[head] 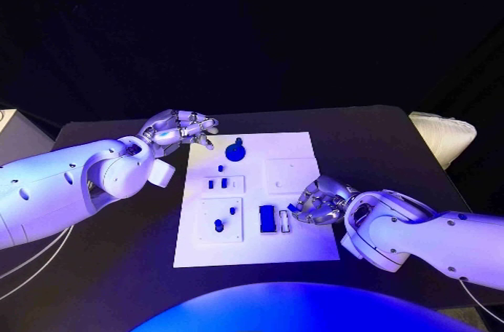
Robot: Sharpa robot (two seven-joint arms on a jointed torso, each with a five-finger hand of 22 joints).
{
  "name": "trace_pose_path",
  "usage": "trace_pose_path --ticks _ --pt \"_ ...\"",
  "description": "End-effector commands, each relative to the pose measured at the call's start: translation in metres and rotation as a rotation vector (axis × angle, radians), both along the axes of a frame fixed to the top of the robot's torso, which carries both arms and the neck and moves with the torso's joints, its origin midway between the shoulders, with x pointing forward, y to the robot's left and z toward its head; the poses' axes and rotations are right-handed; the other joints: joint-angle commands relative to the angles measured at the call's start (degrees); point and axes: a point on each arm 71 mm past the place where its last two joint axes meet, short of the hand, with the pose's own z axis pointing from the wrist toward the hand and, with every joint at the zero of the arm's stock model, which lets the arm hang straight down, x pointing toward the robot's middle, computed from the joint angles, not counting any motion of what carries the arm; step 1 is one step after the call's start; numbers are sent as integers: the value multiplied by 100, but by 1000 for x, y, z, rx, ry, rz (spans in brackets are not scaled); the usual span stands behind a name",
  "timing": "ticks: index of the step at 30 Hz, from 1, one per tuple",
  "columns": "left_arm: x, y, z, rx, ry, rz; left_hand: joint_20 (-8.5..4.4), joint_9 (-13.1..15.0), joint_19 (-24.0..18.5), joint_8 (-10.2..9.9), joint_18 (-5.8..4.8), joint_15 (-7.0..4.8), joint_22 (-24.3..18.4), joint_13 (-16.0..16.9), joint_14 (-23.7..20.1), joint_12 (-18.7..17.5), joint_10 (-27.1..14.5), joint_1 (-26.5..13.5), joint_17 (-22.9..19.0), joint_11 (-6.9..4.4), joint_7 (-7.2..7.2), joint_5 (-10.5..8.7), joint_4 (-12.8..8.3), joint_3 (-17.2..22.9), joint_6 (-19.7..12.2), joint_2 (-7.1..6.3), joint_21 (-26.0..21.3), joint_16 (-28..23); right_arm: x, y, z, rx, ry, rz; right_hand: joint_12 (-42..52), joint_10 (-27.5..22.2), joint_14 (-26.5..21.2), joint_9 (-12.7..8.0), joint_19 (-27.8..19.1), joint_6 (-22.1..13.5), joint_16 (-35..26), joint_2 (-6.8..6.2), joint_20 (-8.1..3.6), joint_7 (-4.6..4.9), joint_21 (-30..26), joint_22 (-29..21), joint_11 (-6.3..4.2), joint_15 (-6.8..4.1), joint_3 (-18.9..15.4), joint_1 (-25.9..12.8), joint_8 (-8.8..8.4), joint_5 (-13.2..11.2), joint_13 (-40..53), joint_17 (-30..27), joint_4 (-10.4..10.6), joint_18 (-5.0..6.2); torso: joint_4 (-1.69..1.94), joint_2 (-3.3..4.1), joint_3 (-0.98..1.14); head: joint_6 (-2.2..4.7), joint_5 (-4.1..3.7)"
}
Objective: Assemble the parts on the task board
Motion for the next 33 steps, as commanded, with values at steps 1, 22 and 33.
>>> trace_pose_path --ticks 1,22,33 --pt "-1 -3 1 -13 3 -19 -5 -8 36 32 73 0 -10 -7 -21 19 -21 75 -8 0 -5 11 32 4 35 5 -36 28 -3 1 -7 30 95 -54 36 363 619 -17 427 96 20 -10 -31 -124 17 1275 -52 -41 -10 -98 21 -48 1195 1509 39 -39 -1 2 0 -1 2" --pt "-1 -2 1 -11 6 -19 -6 -11 40 33 73 -2 -11 -8 -21 20 -21 97 -10 -2 -9 15 31 17 40 16 -38 29 -5 14 -16 14 125 -48 124 401 619 -67 445 149 20 13 -37 -129 131 1299 -54 -44 -229 -450 27 -365 1250 1509 159 -58 -8 3 10 -1 26" --pt "-1 -1 1 -9 7 -17 -7 -14 43 33 73 -2 -11 -9 -21 21 -22 108 -11 -2 -9 14 35 24 42 21 -40 29 -4 16 -20 -10 147 -24 187 427 619 -85 455 183 20 90 -36 -136 185 1310 -59 -44 -261 -576 36 -377 1284 1509 245 -67 -7 4 6 -1 21"
